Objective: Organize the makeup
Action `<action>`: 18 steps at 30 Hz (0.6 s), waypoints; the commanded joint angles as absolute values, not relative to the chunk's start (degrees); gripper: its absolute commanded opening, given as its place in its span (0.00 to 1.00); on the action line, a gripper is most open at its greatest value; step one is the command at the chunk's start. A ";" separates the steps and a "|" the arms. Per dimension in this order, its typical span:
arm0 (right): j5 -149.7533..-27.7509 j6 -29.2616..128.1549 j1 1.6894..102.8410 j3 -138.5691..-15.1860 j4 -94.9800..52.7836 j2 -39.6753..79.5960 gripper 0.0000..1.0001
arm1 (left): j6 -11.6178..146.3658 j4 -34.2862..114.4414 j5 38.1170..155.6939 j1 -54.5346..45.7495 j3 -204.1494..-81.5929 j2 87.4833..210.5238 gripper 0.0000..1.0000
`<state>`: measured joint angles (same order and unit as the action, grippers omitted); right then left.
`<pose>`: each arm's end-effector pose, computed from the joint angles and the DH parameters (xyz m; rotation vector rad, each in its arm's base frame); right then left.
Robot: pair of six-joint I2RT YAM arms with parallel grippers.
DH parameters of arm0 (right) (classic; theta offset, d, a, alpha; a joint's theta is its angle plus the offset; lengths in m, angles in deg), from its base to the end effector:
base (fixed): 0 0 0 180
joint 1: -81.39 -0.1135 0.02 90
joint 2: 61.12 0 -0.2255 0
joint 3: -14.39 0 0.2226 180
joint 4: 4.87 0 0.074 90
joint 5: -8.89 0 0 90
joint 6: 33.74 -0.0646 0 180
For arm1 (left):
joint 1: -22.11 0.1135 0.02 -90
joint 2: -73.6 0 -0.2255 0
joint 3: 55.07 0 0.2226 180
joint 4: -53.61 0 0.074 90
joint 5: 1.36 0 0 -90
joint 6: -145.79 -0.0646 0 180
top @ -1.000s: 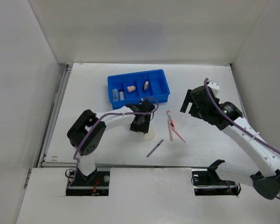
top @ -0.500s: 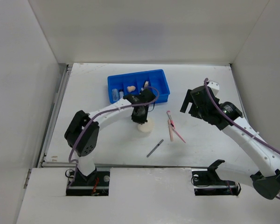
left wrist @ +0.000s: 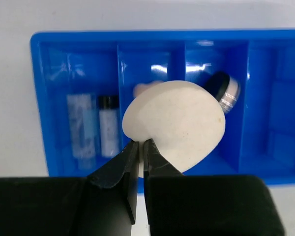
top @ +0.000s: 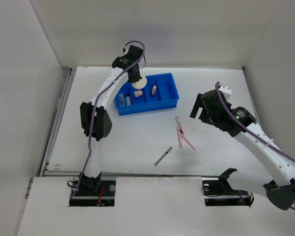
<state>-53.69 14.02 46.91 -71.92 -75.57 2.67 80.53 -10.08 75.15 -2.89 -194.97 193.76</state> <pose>0.1929 0.0964 0.3032 0.3673 2.2663 0.1047 0.4063 -0.1729 0.2887 -0.1111 2.3147 -0.1653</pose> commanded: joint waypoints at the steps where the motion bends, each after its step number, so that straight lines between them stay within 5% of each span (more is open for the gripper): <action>1: -52.72 14.51 47.29 -74.90 -75.08 2.34 0.98 | 80.67 -18.27 73.70 -2.41 -206.71 201.99 0.00; 11: -51.67 14.51 47.29 -75.42 -76.14 3.48 0.99 | 80.14 -16.25 74.41 -1.10 -207.55 205.70 0.00; 18: -51.67 14.51 47.29 -75.95 -75.52 5.24 0.99 | 78.83 -12.13 69.76 -2.41 -193.59 200.61 0.00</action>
<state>-52.80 14.02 46.91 -73.36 -75.94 5.16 80.24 -13.42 73.36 -1.79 -197.29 206.28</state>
